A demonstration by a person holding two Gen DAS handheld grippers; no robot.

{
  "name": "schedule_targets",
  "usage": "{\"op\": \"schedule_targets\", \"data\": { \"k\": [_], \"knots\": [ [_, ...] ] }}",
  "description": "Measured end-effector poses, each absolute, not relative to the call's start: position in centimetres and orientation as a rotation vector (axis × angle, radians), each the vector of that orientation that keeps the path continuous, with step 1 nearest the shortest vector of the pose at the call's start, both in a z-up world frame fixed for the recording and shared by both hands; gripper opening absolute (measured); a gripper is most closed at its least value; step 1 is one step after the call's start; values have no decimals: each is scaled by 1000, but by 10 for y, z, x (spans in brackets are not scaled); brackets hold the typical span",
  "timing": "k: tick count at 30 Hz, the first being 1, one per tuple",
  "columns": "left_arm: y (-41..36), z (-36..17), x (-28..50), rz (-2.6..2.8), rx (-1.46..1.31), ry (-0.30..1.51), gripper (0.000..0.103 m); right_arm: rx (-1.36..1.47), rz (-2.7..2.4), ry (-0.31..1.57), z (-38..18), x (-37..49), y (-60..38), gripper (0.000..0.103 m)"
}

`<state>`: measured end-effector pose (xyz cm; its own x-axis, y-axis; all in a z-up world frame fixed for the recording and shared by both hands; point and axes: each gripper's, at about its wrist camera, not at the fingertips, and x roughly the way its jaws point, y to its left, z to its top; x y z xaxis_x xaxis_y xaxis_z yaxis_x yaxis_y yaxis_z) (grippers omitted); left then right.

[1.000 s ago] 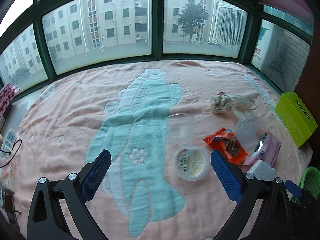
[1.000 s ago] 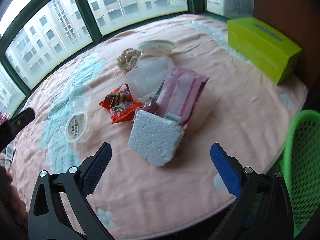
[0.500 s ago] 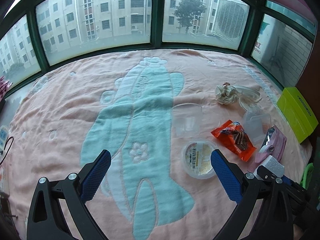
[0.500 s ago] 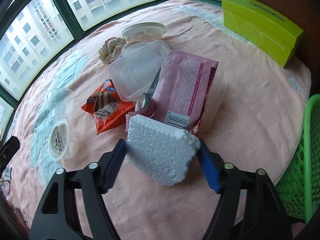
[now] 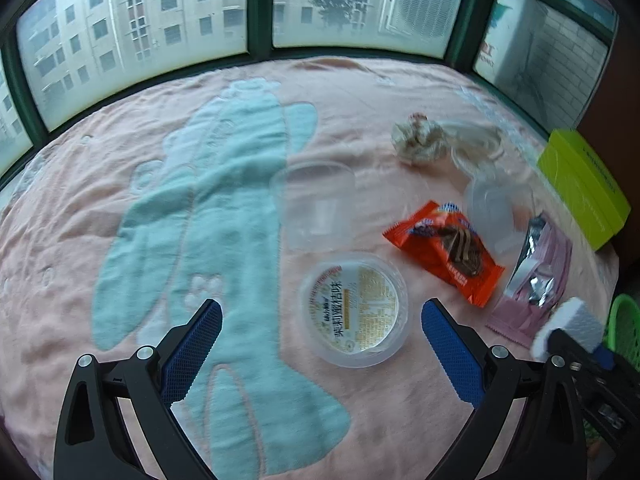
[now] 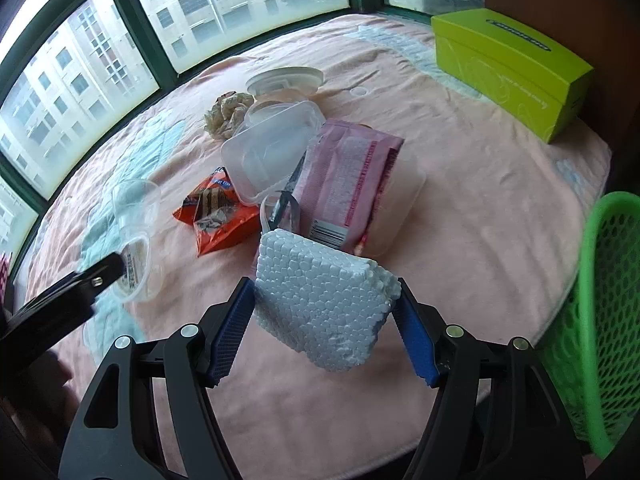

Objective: Collect trash
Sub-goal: 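Drop the foam block into the green basket with the right gripper while the left drops the yogurt cup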

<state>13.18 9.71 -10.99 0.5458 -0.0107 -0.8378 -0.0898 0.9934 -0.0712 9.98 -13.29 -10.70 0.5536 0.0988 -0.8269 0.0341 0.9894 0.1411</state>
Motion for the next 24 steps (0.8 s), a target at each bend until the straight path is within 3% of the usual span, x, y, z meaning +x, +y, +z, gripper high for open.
{"op": "schedule_targets", "data": {
  "k": [7,14,24],
  "knots": [
    [87,-122,139,27,-95,1014,94,179,61,961,-93,84,-154,69],
    [84,-130,143,8,-116,1040,67,177,34,924,-76,60,-182,69],
    [71,-108,115,-20,-135,1008,66,210,-56,876,-61,24,-231,69]
  ]
}}
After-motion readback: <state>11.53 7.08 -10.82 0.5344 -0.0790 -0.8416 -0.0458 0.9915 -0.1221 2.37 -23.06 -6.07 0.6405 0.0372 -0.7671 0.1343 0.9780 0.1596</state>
